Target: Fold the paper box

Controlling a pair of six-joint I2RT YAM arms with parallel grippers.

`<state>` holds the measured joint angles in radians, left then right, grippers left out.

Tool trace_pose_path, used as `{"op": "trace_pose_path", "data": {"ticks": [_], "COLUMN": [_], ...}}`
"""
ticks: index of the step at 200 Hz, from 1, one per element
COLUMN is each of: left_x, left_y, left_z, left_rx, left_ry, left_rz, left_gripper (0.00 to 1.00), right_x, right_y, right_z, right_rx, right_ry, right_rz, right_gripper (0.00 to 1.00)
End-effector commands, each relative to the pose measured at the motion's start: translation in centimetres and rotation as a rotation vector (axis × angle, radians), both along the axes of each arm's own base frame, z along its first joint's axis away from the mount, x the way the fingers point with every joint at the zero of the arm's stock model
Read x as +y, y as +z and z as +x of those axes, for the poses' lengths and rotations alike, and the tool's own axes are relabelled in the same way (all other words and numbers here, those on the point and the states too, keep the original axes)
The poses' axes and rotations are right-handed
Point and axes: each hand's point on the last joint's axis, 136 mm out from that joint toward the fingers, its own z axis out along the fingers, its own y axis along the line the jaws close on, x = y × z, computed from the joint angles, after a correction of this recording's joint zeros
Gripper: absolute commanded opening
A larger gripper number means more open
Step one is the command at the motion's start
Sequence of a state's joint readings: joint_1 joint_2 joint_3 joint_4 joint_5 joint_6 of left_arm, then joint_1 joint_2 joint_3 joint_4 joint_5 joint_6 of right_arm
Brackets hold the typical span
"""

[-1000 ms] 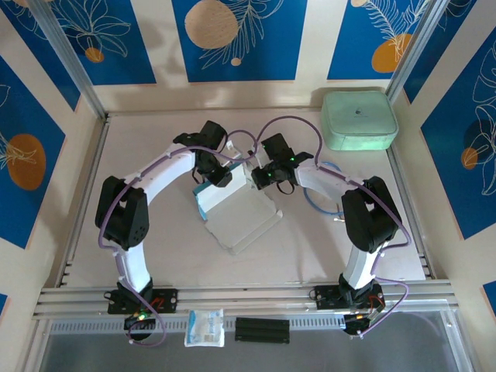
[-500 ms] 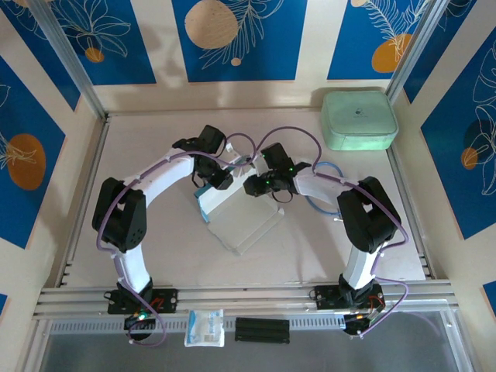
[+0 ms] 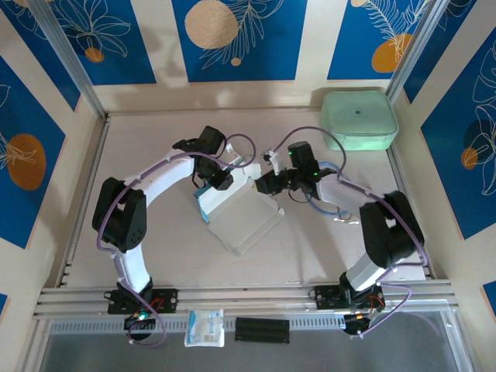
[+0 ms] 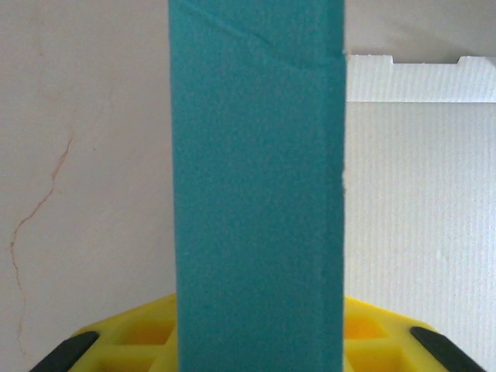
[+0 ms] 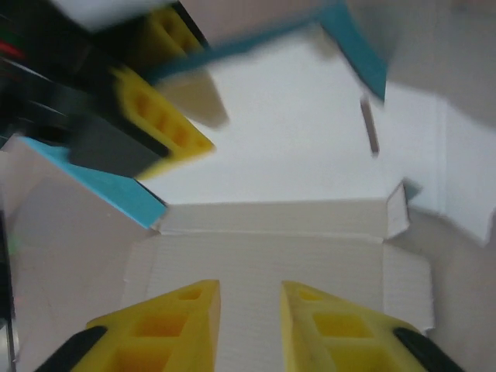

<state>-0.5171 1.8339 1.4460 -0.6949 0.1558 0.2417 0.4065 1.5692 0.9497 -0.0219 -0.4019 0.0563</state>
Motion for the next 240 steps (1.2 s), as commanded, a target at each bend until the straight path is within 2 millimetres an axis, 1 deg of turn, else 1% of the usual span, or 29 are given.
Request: {"op": "trace_pose_path", "data": {"ticks": [1, 7, 22, 29, 32, 41, 58, 83, 106, 136, 170, 189, 240], "left_x": [0.1, 0.1, 0.1, 0.0, 0.0, 0.0, 0.0, 0.2, 0.1, 0.1, 0.1, 0.1, 0.1], "left_y": [0.5, 0.4, 0.4, 0.5, 0.5, 0.7, 0.8, 0.9, 0.9, 0.8, 0.8, 0.8, 0.4], "left_z": [-0.1, -0.1, -0.1, -0.1, -0.1, -0.1, 0.0, -0.1, -0.1, 0.0, 0.0, 0.1, 0.1], "left_rx": [-0.01, -0.009, -0.007, -0.009, -0.009, -0.013, -0.018, -0.02, -0.022, -0.019, -0.02, -0.022, -0.016], "left_ry": [-0.005, -0.005, -0.005, -0.005, -0.005, -0.005, -0.004, -0.002, -0.004, -0.005, -0.007, -0.005, -0.006], "left_rz": [-0.006, -0.003, -0.007, -0.008, -0.009, -0.012, -0.01, -0.007, -0.009, -0.009, -0.008, -0.008, 0.0], "left_gripper": [0.31, 0.31, 0.31, 0.31, 0.31, 0.31, 0.31, 0.3, 0.3, 0.3, 0.3, 0.3, 0.3], "right_x": [-2.5, -3.3, -5.3, -6.0, -6.2, -6.5, -6.2, -5.5, -4.9, -3.7, -2.6, -2.0, -0.5], "right_y": [3.4, 4.0, 3.8, 3.6, 3.9, 3.6, 2.9, 0.7, -1.0, -2.6, -3.8, -3.8, -3.7], "right_z": [1.7, 2.6, 5.3, 6.2, 6.5, 7.6, 8.8, 10.1, 10.8, 10.9, 10.7, 10.2, 8.0], "right_rx": [-0.166, -0.185, -0.164, -0.129, -0.116, -0.07, -0.059, -0.037, -0.04, -0.042, -0.046, -0.05, -0.045], "right_ry": [0.02, 0.01, -0.028, -0.033, -0.032, -0.038, -0.016, -0.006, 0.014, 0.097, 0.176, 0.224, 0.344], "right_rz": [0.001, 0.001, -0.007, 0.002, 0.012, 0.026, 0.0, -0.078, -0.124, -0.171, -0.205, -0.196, -0.174], "right_gripper": [0.34, 0.35, 0.36, 0.36, 0.35, 0.35, 0.35, 0.35, 0.35, 0.35, 0.35, 0.34, 0.32]}}
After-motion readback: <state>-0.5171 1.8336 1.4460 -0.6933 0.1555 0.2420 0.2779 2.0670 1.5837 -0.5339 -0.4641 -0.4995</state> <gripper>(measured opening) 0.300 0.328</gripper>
